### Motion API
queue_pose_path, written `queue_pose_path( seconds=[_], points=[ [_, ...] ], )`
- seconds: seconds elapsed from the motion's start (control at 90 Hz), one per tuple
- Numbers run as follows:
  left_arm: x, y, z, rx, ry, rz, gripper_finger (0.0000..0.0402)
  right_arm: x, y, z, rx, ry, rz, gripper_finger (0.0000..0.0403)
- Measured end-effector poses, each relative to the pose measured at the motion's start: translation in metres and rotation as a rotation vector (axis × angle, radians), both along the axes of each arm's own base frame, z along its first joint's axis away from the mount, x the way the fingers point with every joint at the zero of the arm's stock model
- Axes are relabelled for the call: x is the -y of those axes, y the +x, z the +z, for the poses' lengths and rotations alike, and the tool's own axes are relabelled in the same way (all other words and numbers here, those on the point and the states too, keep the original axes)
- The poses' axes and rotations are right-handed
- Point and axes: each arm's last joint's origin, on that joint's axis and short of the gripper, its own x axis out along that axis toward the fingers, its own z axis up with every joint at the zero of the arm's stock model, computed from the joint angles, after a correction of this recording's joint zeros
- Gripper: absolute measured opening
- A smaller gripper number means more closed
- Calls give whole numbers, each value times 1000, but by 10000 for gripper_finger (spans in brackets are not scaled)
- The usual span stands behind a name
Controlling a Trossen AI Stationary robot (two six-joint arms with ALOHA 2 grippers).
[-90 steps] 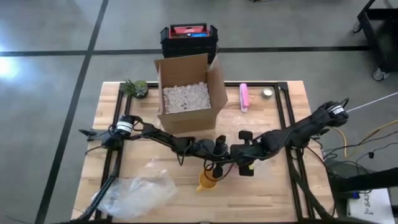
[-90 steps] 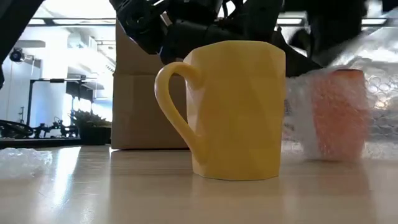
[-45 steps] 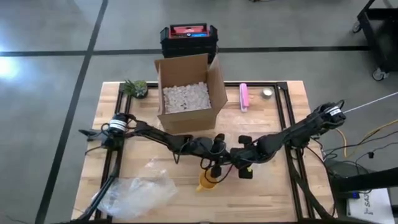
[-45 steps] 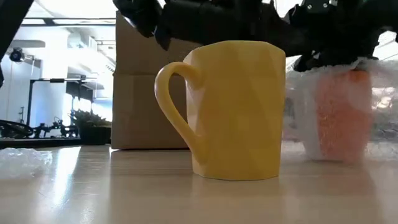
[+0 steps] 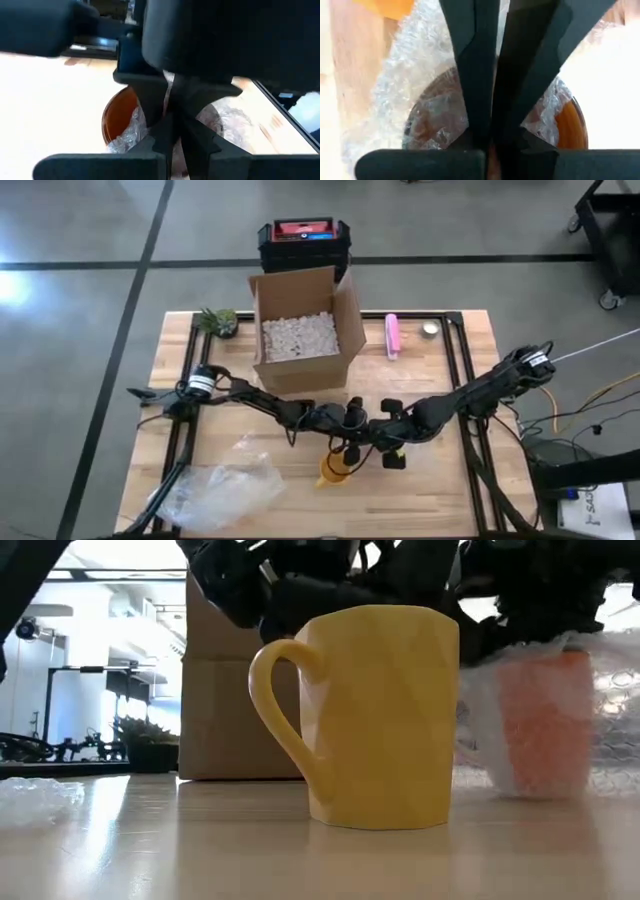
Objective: Wrap mug
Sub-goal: Wrap the orange mug in the right transparent bubble wrap
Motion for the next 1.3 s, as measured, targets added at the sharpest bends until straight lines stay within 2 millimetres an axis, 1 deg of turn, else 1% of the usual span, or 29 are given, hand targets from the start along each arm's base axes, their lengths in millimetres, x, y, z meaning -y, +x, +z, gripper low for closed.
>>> queue_pose_path(
  seconds=[0.211,0.322,0.422,0.533,0.633,0.711,0.811,0.911,1.067,1.122,1.189,1.3],
  points=[
    [-1,0,-1,-12,3,7,20,-2,4,34,-48,-15,8,0],
    [-2,0,-3,-17,11,17,20,-2,7,54,-2,-9,4,0],
    [-2,-1,-6,-31,11,18,20,-1,5,59,9,-9,3,0],
    [-2,-1,-8,-39,10,19,20,-1,4,57,11,-11,2,0],
    [-2,-1,-6,-40,8,19,20,1,0,45,-24,-24,-5,0],
    [-2,-3,-1,-33,13,17,20,2,-3,37,-52,-34,-12,0],
    [-3,-4,9,-8,13,16,20,3,-6,34,-64,-35,-22,0],
    [-3,-5,18,26,8,15,20,2,-9,38,-54,-26,-17,0],
    [-2,-5,23,45,-4,17,20,3,-15,54,-1,7,-20,0],
    [-2,-6,28,59,-13,18,20,3,-20,54,5,16,-37,0],
    [-2,-7,35,75,-21,18,20,1,-26,47,-7,18,-44,0],
    [-1,-5,42,90,-26,16,20,-4,-34,26,-20,26,-58,0]
  ],
)
